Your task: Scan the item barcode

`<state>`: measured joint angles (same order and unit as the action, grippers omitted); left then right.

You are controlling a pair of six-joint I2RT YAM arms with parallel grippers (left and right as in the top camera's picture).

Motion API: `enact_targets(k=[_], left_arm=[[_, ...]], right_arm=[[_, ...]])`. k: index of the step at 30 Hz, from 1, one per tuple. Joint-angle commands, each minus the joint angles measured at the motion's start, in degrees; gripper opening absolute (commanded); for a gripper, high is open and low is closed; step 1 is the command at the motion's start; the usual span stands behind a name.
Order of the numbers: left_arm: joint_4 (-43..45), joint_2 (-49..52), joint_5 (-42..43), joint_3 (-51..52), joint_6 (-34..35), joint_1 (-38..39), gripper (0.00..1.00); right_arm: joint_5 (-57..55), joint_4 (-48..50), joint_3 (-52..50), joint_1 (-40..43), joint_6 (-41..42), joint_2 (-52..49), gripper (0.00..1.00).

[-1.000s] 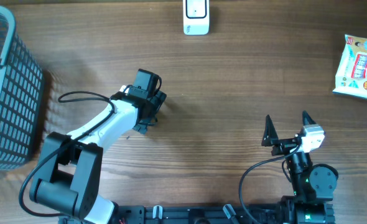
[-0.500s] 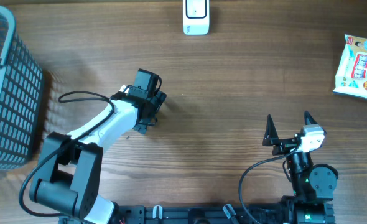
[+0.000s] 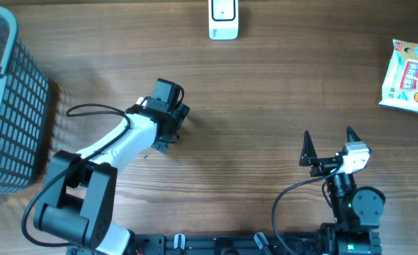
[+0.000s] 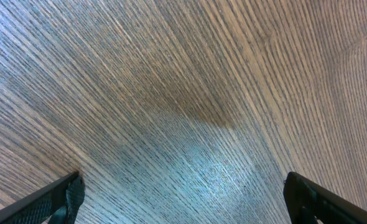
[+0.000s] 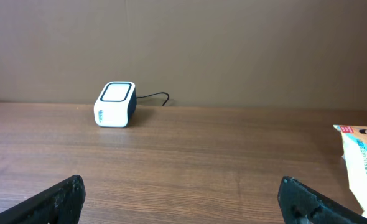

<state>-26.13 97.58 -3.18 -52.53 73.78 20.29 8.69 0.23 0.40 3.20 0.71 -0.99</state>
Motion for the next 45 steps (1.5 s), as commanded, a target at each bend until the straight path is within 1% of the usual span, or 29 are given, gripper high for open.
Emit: enact_targets(k=[1, 12, 17, 19, 21, 22, 24, 28, 30, 34, 40, 43, 45], left_arm=[[-0.07, 0.35, -0.98, 0.57, -0.04, -0.28, 1.00], [-0.11, 0.35, -1.03, 0.57, -0.07, -0.28, 1.00], [-12.46, 0.52, -1.01, 0.57, -0.07, -0.31, 1.00], [-14.80, 1.05, -0.98, 0.57, -0.07, -0.22, 1.00], [-14.49, 1.05, -1.16, 0.57, -0.15, 0.61, 1.00], [-13.07, 0.98, -1.92, 0.57, -2.84, 1.73, 1.00], [-8.02, 0.55, -3.48, 0.57, -11.96, 4.11, 1.00], [7.19, -0.79, -4.24, 0.57, -36.76, 9.86, 1.00], [9.40, -1.51, -4.24, 0.57, -42.80, 11.26, 1.00], [7.69, -5.03, -4.17, 0.57, -46.03, 11.04, 1.00], [1.42, -16.24, -4.42, 0.92, -53.86, 7.76, 1.00], [1.46, -23.23, -4.37, 4.33, -56.59, 5.22, 1.00], [1.46, -27.50, -4.37, 7.58, -56.74, 3.78, 1.00]], right_arm=[[-0.81, 0.22, -0.11, 0.24, -0.61, 0.79, 1.00], [-0.83, 0.22, -0.11, 0.24, -0.61, 0.79, 1.00], [-0.81, 0.22, -0.11, 0.24, -0.61, 0.79, 1.00], [-0.83, 0.22, -0.11, 0.24, -0.61, 0.79, 1.00], [-0.81, 0.22, -0.11, 0.24, -0.61, 0.79, 1.00], [-0.81, 0.22, -0.11, 0.24, -0.59, 0.79, 1.00], [-0.81, 0.22, -0.11, 0.24, -0.59, 0.79, 1.00], [-0.81, 0.22, -0.11, 0.24, -0.61, 0.79, 1.00], [-0.81, 0.22, -0.11, 0.24, -0.61, 0.79, 1.00], [-0.81, 0.22, -0.11, 0.24, -0.61, 0.79, 1.00], [-0.83, 0.22, -0.11, 0.24, -0.61, 0.79, 1.00], [-0.81, 0.22, -0.11, 0.24, -0.61, 0.79, 1.00], [-0.83, 0.22, -0.11, 0.24, -0.59, 0.79, 1.00]])
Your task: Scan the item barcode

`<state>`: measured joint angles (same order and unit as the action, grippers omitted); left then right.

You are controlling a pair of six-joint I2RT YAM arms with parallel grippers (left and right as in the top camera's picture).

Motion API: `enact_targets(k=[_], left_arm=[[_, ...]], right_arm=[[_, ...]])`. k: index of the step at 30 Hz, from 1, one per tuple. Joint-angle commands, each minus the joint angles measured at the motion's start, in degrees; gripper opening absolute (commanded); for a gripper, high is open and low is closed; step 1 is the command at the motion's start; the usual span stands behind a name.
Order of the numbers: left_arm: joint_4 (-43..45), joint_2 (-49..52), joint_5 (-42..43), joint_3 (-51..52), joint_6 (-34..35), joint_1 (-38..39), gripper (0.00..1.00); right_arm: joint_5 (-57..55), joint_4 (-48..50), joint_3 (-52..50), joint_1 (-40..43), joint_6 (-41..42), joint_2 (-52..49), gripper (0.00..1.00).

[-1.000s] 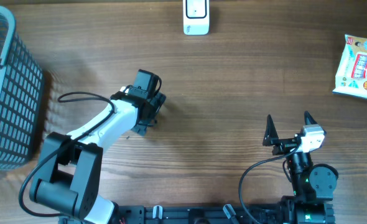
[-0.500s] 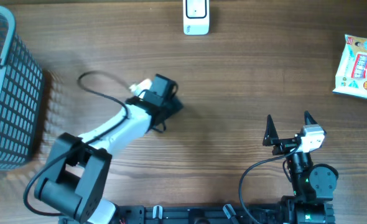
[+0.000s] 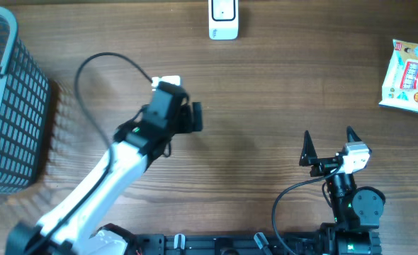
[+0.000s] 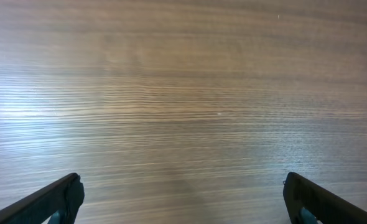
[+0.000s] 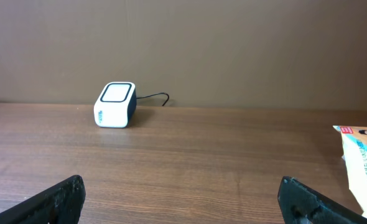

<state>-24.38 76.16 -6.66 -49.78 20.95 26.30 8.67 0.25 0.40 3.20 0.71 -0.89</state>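
Observation:
The item, a white and yellow snack packet (image 3: 409,76), lies flat at the table's far right; its left edge shows in the right wrist view (image 5: 362,163). The white barcode scanner (image 3: 223,20) stands at the back middle, also seen from the right wrist (image 5: 116,104). My left gripper (image 3: 197,117) hovers open over bare wood left of the middle, far from both; its view shows only tabletop between the fingertips (image 4: 62,198). My right gripper (image 3: 329,145) rests open near the front right, facing the scanner, with nothing between its fingers (image 5: 308,200).
A grey mesh basket (image 3: 3,106) stands at the left edge of the wooden table (image 3: 266,92). The scanner's cable (image 5: 155,96) trails behind it toward the back wall.
My left arm has stretched out, and its gripper now sits further right and a little further back, turned to face right. It stays open. The right arm, packet and scanner have not moved.

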Motion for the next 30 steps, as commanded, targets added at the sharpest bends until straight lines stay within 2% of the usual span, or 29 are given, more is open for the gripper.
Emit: enact_targets(k=[1, 8, 11, 13, 16, 22, 26, 30], left_arm=[[-0.24, -9.18, -0.83, 7.30, -3.89, -3.23, 1.00], [6.78, -39.06, 8.52, 28.46, -4.94, -14.43, 1.00], [9.29, -51.84, 15.08, 35.41, -12.04, -19.08, 1.00], [9.40, -58.16, 15.82, 37.99, -14.23, -20.46, 1.00], [9.70, -62.14, 14.93, 38.75, -14.80, -20.59, 1.00], [10.10, -62.38, 14.91, 39.41, -14.78, -20.92, 1.00], [10.08, -64.06, 14.99, 40.15, -14.75, -23.89, 1.00], [10.08, -69.81, 16.81, 41.57, -14.75, -27.10, 1.00]], right_arm=[[-0.79, 0.20, -0.11, 0.24, -0.59, 0.68, 1.00], [-0.81, 0.20, -0.11, 0.24, -0.59, 0.68, 1.00], [-0.79, 0.20, -0.11, 0.24, -0.61, 0.68, 1.00], [-0.79, 0.20, -0.11, 0.24, -0.59, 0.68, 1.00], [-0.81, 0.20, -0.11, 0.24, -0.61, 0.68, 1.00], [-0.81, 0.20, -0.11, 0.24, -0.59, 0.68, 1.00], [-0.81, 0.20, -0.11, 0.24, -0.59, 0.68, 1.00], [-0.79, 0.20, -0.11, 0.24, -0.61, 0.68, 1.00]])
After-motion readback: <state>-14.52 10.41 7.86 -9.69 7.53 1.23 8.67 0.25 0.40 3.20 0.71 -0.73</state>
